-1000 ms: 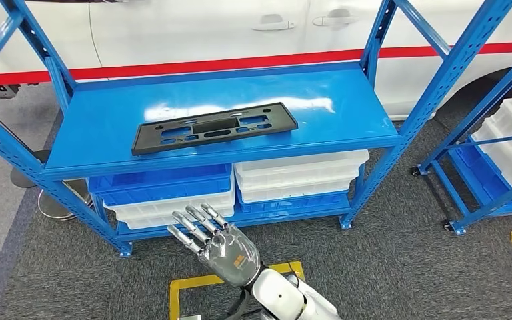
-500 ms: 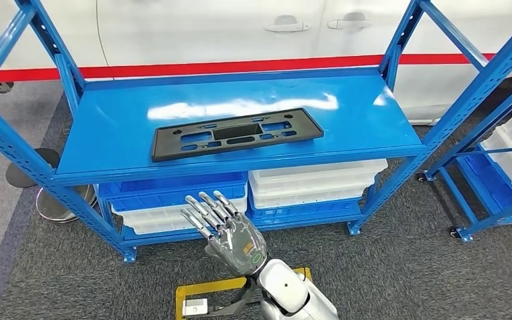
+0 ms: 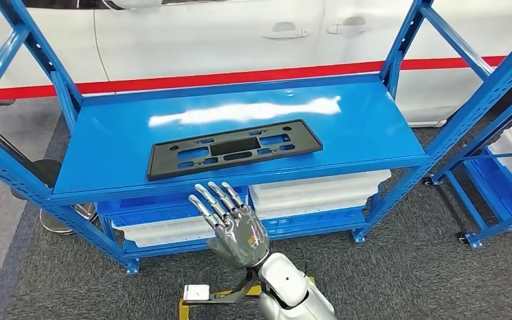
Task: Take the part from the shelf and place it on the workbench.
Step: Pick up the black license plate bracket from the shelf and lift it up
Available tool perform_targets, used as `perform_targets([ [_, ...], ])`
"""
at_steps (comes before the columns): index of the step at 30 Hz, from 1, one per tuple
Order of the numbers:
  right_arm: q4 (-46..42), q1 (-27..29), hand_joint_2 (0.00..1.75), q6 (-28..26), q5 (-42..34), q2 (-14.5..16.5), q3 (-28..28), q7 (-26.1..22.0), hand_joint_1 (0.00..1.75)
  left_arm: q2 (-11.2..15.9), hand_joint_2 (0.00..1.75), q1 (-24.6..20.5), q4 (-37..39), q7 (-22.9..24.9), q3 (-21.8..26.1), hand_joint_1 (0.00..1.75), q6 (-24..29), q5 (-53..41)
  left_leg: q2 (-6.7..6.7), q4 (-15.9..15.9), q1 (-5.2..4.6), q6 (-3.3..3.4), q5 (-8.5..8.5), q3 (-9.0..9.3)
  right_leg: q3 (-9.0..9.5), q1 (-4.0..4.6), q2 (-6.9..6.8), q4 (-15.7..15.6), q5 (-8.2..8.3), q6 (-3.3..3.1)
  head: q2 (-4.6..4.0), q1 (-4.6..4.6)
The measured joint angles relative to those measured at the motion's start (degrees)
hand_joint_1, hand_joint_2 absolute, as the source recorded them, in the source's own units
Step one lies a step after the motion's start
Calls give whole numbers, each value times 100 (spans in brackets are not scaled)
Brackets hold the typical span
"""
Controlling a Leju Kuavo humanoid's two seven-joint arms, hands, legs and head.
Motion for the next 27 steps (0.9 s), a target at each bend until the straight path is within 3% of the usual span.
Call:
perform_targets([
  [1, 21, -3, 175, 0, -18, 8, -17, -7, 0, 18, 0, 0, 1, 0, 0, 0, -80, 4, -7, -306, 34, -76, 216, 91, -7, -41, 3, 76, -54, 75, 0, -1],
  [2, 43, -9, 175, 1, -29, 19, -35, -9, 0, 26, 0, -2, 2, -3, 0, 0, -149, 9, -15, -574, 53, -106, 323, 155, -31, -70, 6, 172, -107, 147, 0, -2],
  [3, 62, -15, 175, 1, -35, 32, -52, -10, 0, 29, 0, -7, 3, -7, 0, 0, -198, 13, -21, -724, 59, -70, 378, 186, -75, -75, 9, 258, -151, 208, 0, -4],
  [6, 109, -22, 175, 1, -44, 55, -86, -12, 0, 41, 0, -1, 5, -13, 0, 0, -240, 16, -30, -675, 36, 207, 388, 119, -176, -49, 16, 386, -202, 286, 0, -5],
  [9, 135, -38, 175, 0, -55, 57, -113, -12, 0, 49, 0, 5, 4, -15, 0, 0, -239, 16, -27, -667, 32, 300, 430, 105, -314, -74, 9, 717, -429, 330, 0, -4],
  [11, 148, -52, 175, 0, -58, 58, -119, -12, 0, 56, 0, 0, 4, -16, 0, 0, -238, 16, -25, -674, 6, 326, 433, 99, -641, -77, 2, 1392, -757, 345, 0, -4],
  [13, 171, -51, 175, 0, -59, 57, -123, -12, 0, 62, 0, 0, 4, -16, 1, 0, -238, 16, -24, -675, -42, 342, 426, 96, -939, -54, 2, 1932, -902, 308, 0, -4],
  [14, 181, -49, 175, 0, -59, 58, -125, -12, 0, 66, 0, -1, 4, -16, 1, 0, -238, 16, -26, -677, -73, 351, 423, 100, -964, -29, 2, 1937, -828, 257, 0, -4],
  [15, 188, -50, 175, 0, -59, 59, -127, -12, 0, 68, 0, -3, 4, -16, 2, 0, -237, 16, -30, -683, -111, 361, 421, 108, -876, 13, 5, 1723, -662, 176, 0, -4],
  [17, 190, -61, 175, 0, -59, 69, -127, -12, 0, 47, 0, -9, 8, -16, 1, 0, -237, 15, -35, -718, -177, 383, 426, 141, -516, 135, 19, 968, -305, -74, 0, -10],
  [19, 192, -79, 175, 0, -59, 84, -130, -12, 0, 25, 0, -13, 11, -16, 1, 0, -241, 15, -30, -778, -178, 384, 442, 169, -284, 239, 14, 465, -159, -274, 0, -10],
  [20, 194, -85, 175, 0, -59, 87, -132, -12, 0, 15, 0, -15, 13, -16, 2, 0, -244, 15, -22, -812, -163, 370, 453, 179, -255, 263, 6, 386, -162, -317, 0, -10],
  [22, 198, -90, 175, -1, -67, 97, -138, -13, 0, 33, 0, -20, 10, -17, 2, 0, -251, 12, -11, -884, -152, 330, 470, 225, -171, 260, -6, 214, -90, -328, 0, -5],
  [24, 214, -113, 175, -2, -102, 116, -144, -22, 0, 43, 0, -22, 9, -24, 1, 0, -282, -12, -1, -760, -160, 295, 361, 203, -24, 207, -25, -21, 3, -295, 0, -4],
  [27, 297, -169, 175, 0, -167, 134, -161, -31, 0, 65, 0, -20, 9, -30, 0, 0, -333, -76, 3, 102, -121, 219, -88, -206, 41, 177, -46, -106, 29, -221, 0, -6],
])
